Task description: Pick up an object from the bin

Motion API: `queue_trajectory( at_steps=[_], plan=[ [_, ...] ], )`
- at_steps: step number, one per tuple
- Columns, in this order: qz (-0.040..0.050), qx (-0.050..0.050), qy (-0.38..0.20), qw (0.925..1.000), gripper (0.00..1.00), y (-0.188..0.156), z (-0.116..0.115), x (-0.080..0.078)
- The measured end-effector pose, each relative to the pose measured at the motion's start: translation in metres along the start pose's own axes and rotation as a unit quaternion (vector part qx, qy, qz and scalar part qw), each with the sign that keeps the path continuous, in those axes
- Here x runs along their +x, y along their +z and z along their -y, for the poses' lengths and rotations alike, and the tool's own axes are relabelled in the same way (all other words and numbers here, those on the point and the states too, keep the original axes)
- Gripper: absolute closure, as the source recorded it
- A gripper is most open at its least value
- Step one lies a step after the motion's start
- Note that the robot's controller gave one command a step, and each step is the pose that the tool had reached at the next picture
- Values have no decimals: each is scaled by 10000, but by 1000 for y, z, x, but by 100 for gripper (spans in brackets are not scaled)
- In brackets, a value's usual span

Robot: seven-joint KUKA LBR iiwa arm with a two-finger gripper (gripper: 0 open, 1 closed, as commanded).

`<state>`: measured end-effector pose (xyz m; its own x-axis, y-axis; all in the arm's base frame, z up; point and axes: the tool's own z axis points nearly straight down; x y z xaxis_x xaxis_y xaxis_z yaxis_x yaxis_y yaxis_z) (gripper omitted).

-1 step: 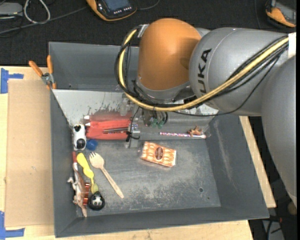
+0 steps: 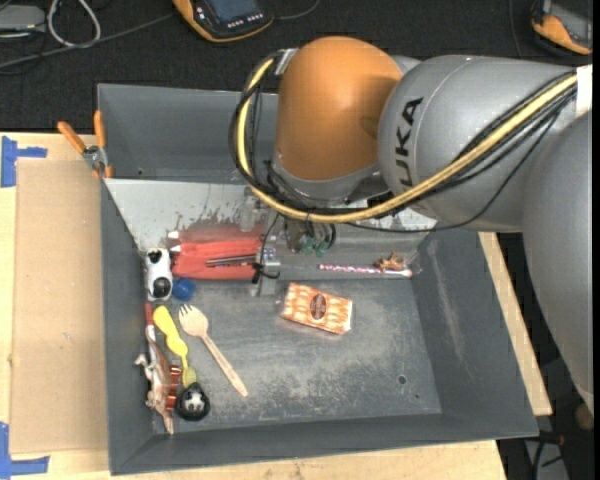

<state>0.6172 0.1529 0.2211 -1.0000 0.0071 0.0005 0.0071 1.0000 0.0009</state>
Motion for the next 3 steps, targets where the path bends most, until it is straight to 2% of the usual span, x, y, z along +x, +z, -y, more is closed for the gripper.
queue_trajectory(
  at_steps=[1,2,3],
  plan=[
    [16,-8,43,10000,0,68,36,10],
    [-6,1,86,10000,0,110,50,8],
    [-21,6,-124,9999,0,148,84,-4]
  ],
)
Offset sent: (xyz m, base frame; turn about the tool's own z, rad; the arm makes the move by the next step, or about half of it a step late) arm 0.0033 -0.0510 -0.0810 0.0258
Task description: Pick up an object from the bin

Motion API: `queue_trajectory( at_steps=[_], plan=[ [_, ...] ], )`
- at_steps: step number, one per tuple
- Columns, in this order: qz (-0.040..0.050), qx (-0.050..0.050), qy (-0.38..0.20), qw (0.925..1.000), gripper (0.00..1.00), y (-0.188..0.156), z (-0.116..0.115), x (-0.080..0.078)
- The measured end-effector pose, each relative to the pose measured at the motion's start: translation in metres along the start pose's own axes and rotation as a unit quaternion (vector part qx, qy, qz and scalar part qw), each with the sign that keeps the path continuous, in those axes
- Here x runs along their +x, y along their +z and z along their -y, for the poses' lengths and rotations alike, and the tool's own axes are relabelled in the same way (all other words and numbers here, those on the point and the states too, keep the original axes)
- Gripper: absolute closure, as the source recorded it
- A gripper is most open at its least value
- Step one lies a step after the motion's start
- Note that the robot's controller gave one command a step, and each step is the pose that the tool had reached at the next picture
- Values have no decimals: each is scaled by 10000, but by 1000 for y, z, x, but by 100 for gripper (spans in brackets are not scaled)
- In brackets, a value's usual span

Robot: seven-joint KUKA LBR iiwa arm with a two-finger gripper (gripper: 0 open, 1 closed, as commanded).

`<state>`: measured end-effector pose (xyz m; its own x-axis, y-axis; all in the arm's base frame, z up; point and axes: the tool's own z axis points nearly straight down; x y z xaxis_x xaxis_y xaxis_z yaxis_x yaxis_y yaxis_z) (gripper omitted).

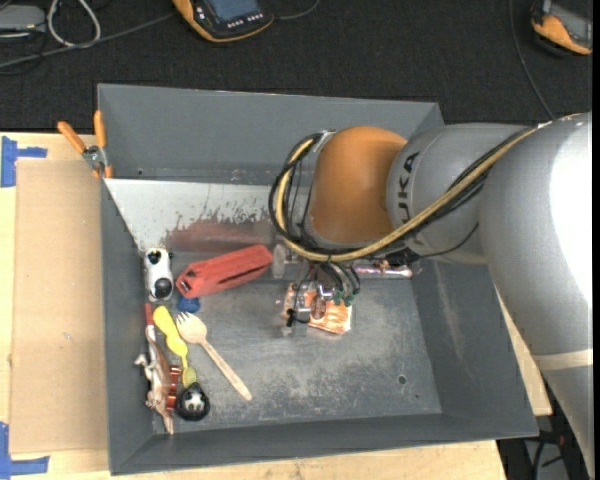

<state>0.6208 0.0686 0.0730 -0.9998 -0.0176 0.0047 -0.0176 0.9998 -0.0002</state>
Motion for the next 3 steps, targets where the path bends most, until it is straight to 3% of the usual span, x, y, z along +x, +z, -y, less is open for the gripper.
queue_trajectory(
  at_steps=[1,2,3],
  plan=[
    [-12,-18,465,9989,0,-66,-1,5],
    [-7,-12,287,9996,0,-50,60,17],
    [-17,-11,522,9986,0,-42,90,28]
  ],
)
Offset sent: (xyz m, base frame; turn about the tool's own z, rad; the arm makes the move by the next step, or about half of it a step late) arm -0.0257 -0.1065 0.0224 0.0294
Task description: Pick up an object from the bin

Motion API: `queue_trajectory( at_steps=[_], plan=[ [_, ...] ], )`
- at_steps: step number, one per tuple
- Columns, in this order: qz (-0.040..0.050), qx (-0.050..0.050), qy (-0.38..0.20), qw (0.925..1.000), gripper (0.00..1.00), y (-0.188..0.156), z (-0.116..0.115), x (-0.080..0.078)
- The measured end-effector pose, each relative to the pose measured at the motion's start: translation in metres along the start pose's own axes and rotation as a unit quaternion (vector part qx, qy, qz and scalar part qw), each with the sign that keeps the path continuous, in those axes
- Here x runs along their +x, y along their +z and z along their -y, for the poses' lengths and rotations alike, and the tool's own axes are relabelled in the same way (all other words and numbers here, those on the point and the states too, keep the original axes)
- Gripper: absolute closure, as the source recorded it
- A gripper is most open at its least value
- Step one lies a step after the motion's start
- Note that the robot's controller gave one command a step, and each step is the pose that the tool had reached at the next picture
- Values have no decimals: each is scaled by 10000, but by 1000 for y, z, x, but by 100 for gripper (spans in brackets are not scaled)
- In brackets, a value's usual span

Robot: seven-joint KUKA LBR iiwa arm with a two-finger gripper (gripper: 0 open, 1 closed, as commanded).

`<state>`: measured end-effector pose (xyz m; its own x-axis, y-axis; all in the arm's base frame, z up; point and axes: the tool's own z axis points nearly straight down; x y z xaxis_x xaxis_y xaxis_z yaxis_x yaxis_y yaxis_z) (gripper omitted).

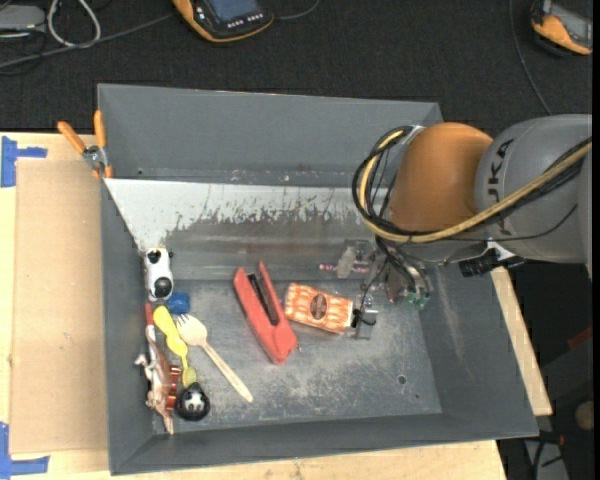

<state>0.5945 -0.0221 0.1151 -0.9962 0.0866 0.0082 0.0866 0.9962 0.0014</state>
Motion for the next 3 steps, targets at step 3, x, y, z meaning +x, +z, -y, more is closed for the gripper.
queue_trajectory(
  at_steps=[3],
  plan=[
    [12,-9,-187,9998,0,35,-13,-8]
  ],
)
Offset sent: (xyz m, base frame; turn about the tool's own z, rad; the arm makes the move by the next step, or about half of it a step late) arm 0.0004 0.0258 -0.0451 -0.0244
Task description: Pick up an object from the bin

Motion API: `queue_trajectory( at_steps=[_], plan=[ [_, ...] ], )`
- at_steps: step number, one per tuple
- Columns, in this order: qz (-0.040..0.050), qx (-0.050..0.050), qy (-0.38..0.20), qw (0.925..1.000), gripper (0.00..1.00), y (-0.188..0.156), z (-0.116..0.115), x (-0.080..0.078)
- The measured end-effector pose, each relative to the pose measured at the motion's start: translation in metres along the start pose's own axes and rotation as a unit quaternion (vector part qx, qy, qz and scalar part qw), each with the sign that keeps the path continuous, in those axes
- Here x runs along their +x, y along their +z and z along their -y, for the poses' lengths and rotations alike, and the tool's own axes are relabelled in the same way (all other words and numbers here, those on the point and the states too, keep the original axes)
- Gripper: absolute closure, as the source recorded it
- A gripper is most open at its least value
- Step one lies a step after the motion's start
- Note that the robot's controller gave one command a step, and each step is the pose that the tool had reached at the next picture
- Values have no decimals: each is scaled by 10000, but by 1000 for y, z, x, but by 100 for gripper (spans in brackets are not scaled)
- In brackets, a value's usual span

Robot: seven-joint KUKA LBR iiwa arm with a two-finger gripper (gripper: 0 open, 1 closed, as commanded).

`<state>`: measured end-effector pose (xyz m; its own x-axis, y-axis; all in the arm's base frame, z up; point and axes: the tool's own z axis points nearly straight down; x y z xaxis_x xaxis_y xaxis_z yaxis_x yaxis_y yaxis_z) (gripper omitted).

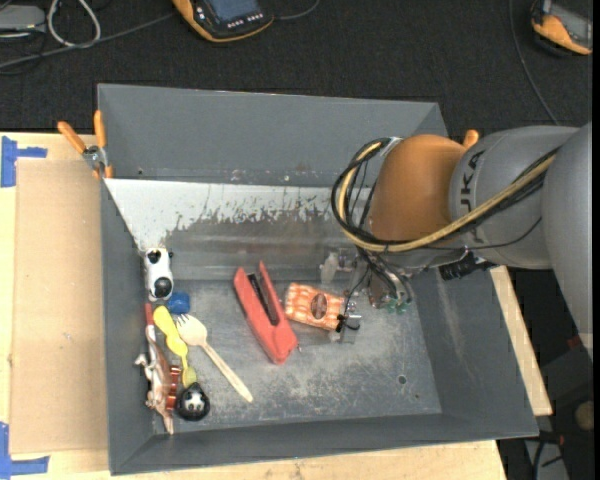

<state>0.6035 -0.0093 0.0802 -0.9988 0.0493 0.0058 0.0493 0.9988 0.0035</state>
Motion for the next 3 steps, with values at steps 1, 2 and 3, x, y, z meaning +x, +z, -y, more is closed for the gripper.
queue_trajectory(
  at_steps=[1,2,3],
  plan=[
    [-12,-2,2052,9787,100,11,16,-1],
    [-12,-3,2049,9788,100,11,16,-1],
    [-37,0,2131,9770,100,-53,15,3]
  ],
)
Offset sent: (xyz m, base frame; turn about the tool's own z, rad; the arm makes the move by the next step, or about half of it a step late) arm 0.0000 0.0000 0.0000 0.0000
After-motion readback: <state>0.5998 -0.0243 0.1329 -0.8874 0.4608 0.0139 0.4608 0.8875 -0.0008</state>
